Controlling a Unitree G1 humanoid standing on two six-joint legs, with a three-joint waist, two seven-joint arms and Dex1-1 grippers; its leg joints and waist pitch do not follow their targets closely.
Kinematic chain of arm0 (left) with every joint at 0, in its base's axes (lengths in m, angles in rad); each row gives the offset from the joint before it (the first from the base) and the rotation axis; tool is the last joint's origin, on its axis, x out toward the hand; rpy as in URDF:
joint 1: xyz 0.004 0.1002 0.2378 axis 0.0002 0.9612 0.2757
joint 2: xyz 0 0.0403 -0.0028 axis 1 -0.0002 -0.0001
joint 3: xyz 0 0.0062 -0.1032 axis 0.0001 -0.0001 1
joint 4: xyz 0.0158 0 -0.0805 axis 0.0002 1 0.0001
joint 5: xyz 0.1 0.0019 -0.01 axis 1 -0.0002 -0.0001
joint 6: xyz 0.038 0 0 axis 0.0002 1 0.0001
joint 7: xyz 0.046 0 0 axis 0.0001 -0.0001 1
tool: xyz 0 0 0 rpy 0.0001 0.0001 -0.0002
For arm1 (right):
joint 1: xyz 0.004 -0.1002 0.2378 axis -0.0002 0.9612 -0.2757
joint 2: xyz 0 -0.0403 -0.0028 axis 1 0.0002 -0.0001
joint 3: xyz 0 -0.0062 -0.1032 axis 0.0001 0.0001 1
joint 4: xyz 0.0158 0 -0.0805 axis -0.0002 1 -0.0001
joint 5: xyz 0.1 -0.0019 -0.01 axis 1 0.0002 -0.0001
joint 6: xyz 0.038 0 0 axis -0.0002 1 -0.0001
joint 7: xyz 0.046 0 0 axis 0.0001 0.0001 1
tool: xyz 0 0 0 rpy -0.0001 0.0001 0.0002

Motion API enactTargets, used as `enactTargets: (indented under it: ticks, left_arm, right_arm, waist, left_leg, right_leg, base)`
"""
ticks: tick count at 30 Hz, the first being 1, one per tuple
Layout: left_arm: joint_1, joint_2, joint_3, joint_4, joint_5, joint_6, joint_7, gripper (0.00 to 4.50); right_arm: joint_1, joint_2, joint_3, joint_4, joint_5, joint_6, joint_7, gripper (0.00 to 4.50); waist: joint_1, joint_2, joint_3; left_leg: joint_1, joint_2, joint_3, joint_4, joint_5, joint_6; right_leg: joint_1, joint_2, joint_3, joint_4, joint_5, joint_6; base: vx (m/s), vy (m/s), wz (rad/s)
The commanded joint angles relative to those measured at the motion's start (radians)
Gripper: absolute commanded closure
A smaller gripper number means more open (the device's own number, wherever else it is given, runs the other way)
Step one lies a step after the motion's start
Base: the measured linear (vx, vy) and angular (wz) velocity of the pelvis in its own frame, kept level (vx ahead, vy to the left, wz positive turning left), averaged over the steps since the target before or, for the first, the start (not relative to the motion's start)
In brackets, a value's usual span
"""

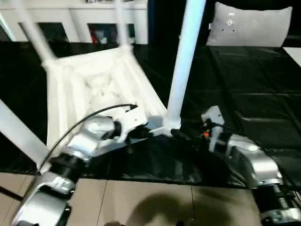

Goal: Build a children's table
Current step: Rotate leg to tighten

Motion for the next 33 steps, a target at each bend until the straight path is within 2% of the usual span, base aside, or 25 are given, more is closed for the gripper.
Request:
enactTargets:
  ticks: [1, 2, 3, 5, 6, 8, 9, 10, 12, 20, 23, 26, 31, 33]
  left_arm:
    - [0.035, 0.015, -0.070, 0.002, 0.016, -0.030, -0.076, 4.50]
    - [0.038, 0.020, -0.073, -0.004, 0.010, -0.038, -0.092, 4.50]
    - [0.043, 0.030, -0.076, -0.018, -0.004, -0.049, -0.126, 4.50]
    - [0.044, 0.043, -0.084, -0.036, -0.023, -0.058, -0.181, 4.50]
    - [0.039, 0.057, -0.098, -0.044, -0.030, -0.081, -0.243, 4.50]
    - [0.035, 0.065, -0.106, -0.043, -0.028, -0.096, -0.269, 4.50]
    - [0.030, 0.073, -0.115, -0.040, -0.024, -0.110, -0.290, 4.50]
    - [0.028, 0.075, -0.116, -0.039, -0.023, -0.113, -0.294, 4.50]
    - [0.013, 0.078, -0.129, -0.026, -0.014, -0.136, -0.314, 4.50]
    - [-0.009, 0.065, -0.136, -0.005, -0.008, -0.150, -0.336, 4.50]
    - [-0.011, 0.062, -0.133, -0.002, -0.017, -0.151, -0.348, 4.50]
    - [-0.012, 0.062, -0.132, 0.005, -0.021, -0.150, -0.351, 4.50]
    - [0.000, 0.046, -0.113, 0.011, -0.032, -0.128, -0.326, 4.50]
    - [0.003, 0.024, -0.093, 0.011, -0.025, -0.082, -0.257, 4.50]
  right_arm:
    - [-0.012, -0.028, 0.009, -0.014, 0.017, -0.017, 0.064, 0.48]
    - [-0.014, -0.034, 0.014, -0.013, 0.019, -0.022, 0.080, 0.48]
    - [-0.022, -0.046, 0.026, -0.008, 0.022, -0.035, 0.113, 0.48]
    - [-0.040, -0.058, 0.045, 0.004, 0.025, -0.048, 0.173, 0.48]
    - [-0.064, -0.072, 0.074, 0.022, 0.036, -0.040, 0.264, 0.48]
    - [-0.074, -0.079, 0.090, 0.034, 0.034, -0.038, 0.303, 0.82]
    - [-0.084, -0.085, 0.105, 0.049, 0.034, -0.039, 0.340, 0.84]
    - [-0.086, -0.086, 0.107, 0.052, 0.034, -0.039, 0.346, 0.86]
    - [-0.107, -0.077, 0.111, 0.094, 0.030, -0.063, 0.371, 1.10]
    - [-0.129, -0.081, 0.135, 0.123, 0.044, -0.040, 0.446, 1.79]
    - [-0.138, -0.077, 0.138, 0.144, 0.047, -0.041, 0.467, 2.14]
    - [-0.132, -0.071, 0.138, 0.145, 0.052, -0.037, 0.478, 2.25]
    - [-0.077, -0.060, 0.139, 0.075, 0.084, 0.012, 0.477, 2.45]
    - [-0.041, -0.028, 0.125, 0.021, 0.107, 0.027, 0.420, 2.46]
  waist:
    - [0.000, -0.015, -0.056]
    - [0.000, -0.015, -0.052]
    - [0.001, -0.015, -0.052]
    - [0.000, -0.023, -0.052]
    - [-0.001, -0.023, -0.052]
    - [0.002, -0.022, -0.053]
    - [0.008, -0.024, -0.053]
    - [0.008, -0.024, -0.053]
    - [0.020, -0.024, -0.053]
    - [0.024, -0.027, -0.054]
    - [0.026, -0.022, -0.055]
    - [0.027, -0.023, -0.054]
    - [0.033, -0.024, -0.053]
    - [0.039, -0.023, -0.050]
  left_leg:
    - [-0.006, -0.002, 0.036, -0.066, -0.129, 0.132]
    - [-0.004, 0.001, 0.037, -0.070, -0.149, 0.118]
    - [-0.002, 0.001, 0.036, -0.071, -0.160, 0.113]
    - [-0.006, 0.002, 0.037, -0.073, -0.164, 0.105]
    - [-0.004, 0.001, 0.037, -0.072, -0.162, 0.107]
    - [-0.002, 0.003, 0.039, -0.070, -0.142, 0.115]
    - [-0.002, 0.002, 0.041, -0.067, -0.120, 0.125]
    - [-0.002, 0.002, 0.041, -0.067, -0.120, 0.125]
    - [-0.001, 0.004, 0.045, -0.066, -0.106, 0.123]
    - [0.001, 0.009, 0.055, -0.067, -0.118, 0.102]
    - [0.001, 0.009, 0.055, -0.065, -0.100, 0.106]
    - [0.001, 0.008, 0.056, -0.065, -0.102, 0.106]
    - [0.003, 0.011, 0.056, -0.068, -0.116, 0.101]
    - [0.004, 0.012, 0.057, -0.070, -0.124, 0.094]
  right_leg:
    - [0.066, -0.016, 0.038, -0.071, -0.143, -0.246]
    - [0.063, -0.016, 0.039, -0.075, -0.165, -0.238]
    - [0.064, -0.017, 0.039, -0.075, -0.169, -0.238]
    - [0.067, -0.019, 0.042, -0.072, -0.166, -0.235]
    - [0.065, -0.018, 0.042, -0.071, -0.157, -0.239]
    - [0.064, -0.018, 0.044, -0.068, -0.116, -0.253]
    - [0.065, -0.018, 0.044, -0.065, -0.090, -0.268]
    - [0.065, -0.018, 0.044, -0.065, -0.090, -0.268]
    - [0.064, -0.020, 0.044, -0.063, -0.083, -0.276]
    - [0.065, -0.020, 0.045, -0.063, -0.106, -0.266]
    - [0.064, -0.019, 0.044, -0.059, -0.071, -0.277]
    - [0.065, -0.018, 0.044, -0.060, -0.063, -0.281]
    - [0.064, -0.019, 0.046, -0.062, -0.087, -0.272]
    - [0.062, -0.020, 0.048, -0.065, -0.098, -0.265]
  base:
    - [0.000, 0.000, 0.00]
    - [0.000, 0.000, 0.00]
    - [0.000, 0.000, 0.00]
    - [0.000, 0.000, 0.00]
    - [0.000, 0.000, 0.00]
    - [0.000, 0.000, 0.00]
    - [0.000, 0.000, 0.00]
    - [0.000, 0.000, 0.00]
    - [0.000, 0.000, 0.00]
    - [0.000, 0.000, 0.00]
    - [0.000, 0.000, 0.00]
    - [0.000, 0.000, 0.00]
    - [0.000, 0.000, 0.00]
    - [0.000, 0.000, 0.00]
